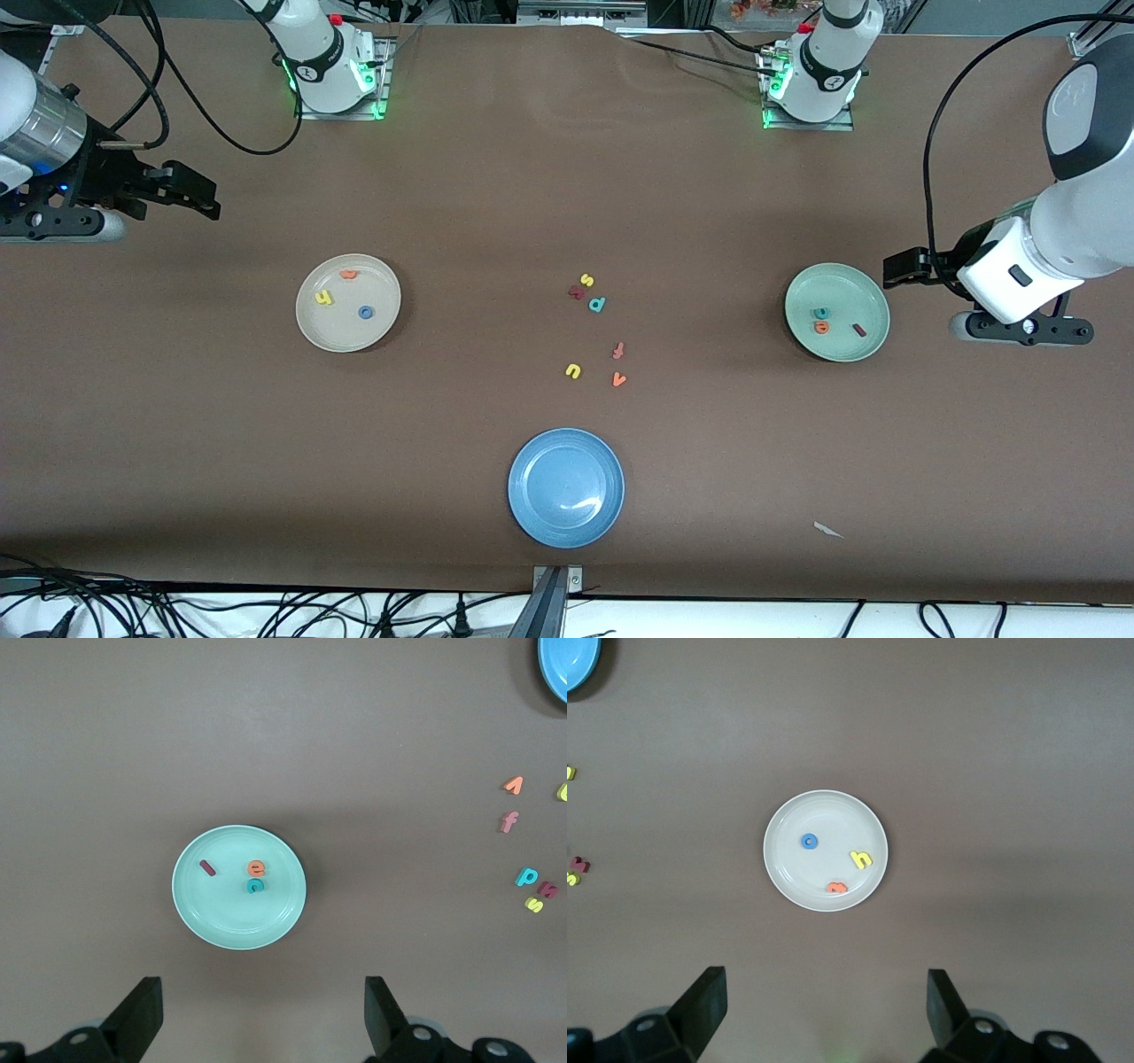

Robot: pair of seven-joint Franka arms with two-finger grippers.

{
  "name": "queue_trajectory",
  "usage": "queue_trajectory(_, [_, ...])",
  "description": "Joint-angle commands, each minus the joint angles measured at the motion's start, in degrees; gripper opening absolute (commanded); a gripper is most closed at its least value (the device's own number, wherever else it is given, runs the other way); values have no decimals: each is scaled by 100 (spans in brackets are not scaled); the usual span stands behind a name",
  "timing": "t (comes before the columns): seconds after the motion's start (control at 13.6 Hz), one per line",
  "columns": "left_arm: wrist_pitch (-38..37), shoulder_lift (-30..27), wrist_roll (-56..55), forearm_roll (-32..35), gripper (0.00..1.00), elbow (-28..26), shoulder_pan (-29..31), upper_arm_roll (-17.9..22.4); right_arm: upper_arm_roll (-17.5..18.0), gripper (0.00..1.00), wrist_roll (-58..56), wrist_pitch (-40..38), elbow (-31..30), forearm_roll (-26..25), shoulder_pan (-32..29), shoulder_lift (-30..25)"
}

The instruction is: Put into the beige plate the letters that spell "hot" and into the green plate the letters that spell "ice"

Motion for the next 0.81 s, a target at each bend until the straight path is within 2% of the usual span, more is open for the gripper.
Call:
queue_trajectory(0.0, [-54,-118,93,50,100,-98,53,-30,26,100,-87,-151,194,-74,23,87])
queue_trajectory(0.74, [-27,-101,418,50,100,-89,247,-21,35,100,-104,-134,194,-74,32,140])
